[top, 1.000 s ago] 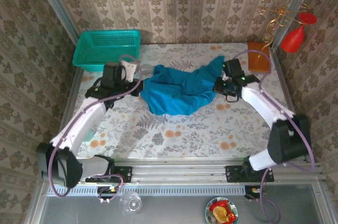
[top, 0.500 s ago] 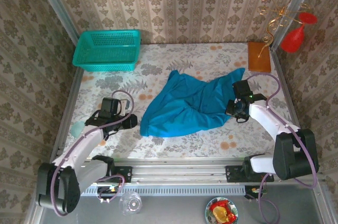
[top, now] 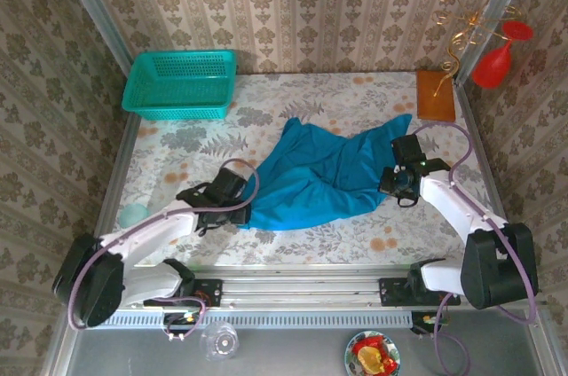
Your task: Fold the inside-out t-shirt
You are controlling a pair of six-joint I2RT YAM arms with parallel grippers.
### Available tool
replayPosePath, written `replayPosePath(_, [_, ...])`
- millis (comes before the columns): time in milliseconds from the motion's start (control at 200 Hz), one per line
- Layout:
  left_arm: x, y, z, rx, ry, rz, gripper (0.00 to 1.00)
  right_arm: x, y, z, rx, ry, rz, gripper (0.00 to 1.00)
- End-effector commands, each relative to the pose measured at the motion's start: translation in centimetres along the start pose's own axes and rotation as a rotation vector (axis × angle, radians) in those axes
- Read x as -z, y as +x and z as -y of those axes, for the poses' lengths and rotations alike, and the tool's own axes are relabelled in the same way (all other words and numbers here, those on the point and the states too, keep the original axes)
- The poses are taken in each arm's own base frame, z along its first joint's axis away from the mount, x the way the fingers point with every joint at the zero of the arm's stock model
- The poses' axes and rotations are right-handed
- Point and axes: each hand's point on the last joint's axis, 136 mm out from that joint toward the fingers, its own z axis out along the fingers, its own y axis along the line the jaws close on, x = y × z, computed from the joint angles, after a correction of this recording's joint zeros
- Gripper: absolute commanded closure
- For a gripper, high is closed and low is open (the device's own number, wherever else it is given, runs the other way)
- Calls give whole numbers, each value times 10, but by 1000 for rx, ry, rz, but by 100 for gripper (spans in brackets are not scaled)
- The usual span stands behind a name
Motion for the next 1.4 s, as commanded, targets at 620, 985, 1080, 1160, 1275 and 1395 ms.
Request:
replayPosePath(620, [-11,-16,-19,-15,-188,-39,78,15,1,6,24,29,11,100])
replayPosePath(985, [-11,-29,1,1,-118,-27,54,15,0,3,24,19,13,100])
replayPosePath(1080, [-15,-31,3,0,-126,-39,52,16,-1,3,24,17,15,100])
replayPosePath(1160, [-21,-29,1,-3,-145,-61,51,16,-1,3,24,17,13,100])
replayPosePath(1275, [-27,-24,-1,-6,-166,-91,53,17,-1,4,30,21,15,100])
replayPosePath(1395, [-28,-18,-10,-18,-220,-115,58,18,-1,4,32,24,13,100])
